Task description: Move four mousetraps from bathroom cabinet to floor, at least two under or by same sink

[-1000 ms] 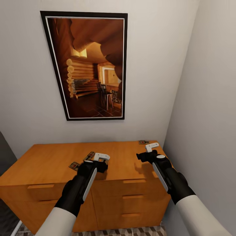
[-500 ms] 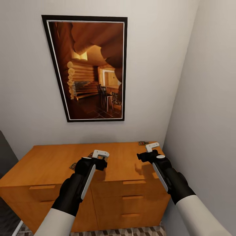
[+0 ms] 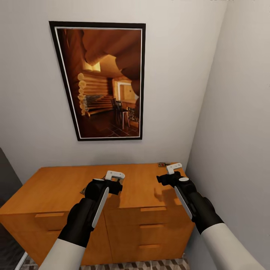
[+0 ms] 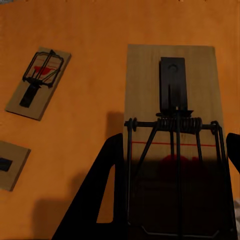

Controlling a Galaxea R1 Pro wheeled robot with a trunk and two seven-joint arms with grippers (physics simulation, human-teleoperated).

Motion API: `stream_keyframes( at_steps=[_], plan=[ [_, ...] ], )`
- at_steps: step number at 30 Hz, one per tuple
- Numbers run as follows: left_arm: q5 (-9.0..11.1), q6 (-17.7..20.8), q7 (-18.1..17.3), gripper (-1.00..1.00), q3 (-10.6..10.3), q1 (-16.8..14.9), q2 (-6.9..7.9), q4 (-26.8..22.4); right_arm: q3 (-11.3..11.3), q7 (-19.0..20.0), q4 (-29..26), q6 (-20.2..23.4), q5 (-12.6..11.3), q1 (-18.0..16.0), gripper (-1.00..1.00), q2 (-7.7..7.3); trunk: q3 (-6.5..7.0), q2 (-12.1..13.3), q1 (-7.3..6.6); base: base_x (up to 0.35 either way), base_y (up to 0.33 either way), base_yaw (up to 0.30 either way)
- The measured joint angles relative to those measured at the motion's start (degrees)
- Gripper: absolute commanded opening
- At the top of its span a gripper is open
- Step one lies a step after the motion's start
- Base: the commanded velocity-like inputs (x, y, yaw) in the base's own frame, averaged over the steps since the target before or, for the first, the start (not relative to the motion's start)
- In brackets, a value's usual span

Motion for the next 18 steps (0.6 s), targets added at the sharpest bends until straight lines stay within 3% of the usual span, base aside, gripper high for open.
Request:
stream_keyframes(
  at_steps=[18],
  plan=[
    [0.0, -0.2, 0.0, -1.00, 0.0, 0.0, 0.00, 0.2, -0.1, 0.0, 0.1, 0.0, 0.0, 0.0, 1.00, 0.00, 3.25, 7.2, -3.96, 0.000, 0.000, 0.000]
  ],
)
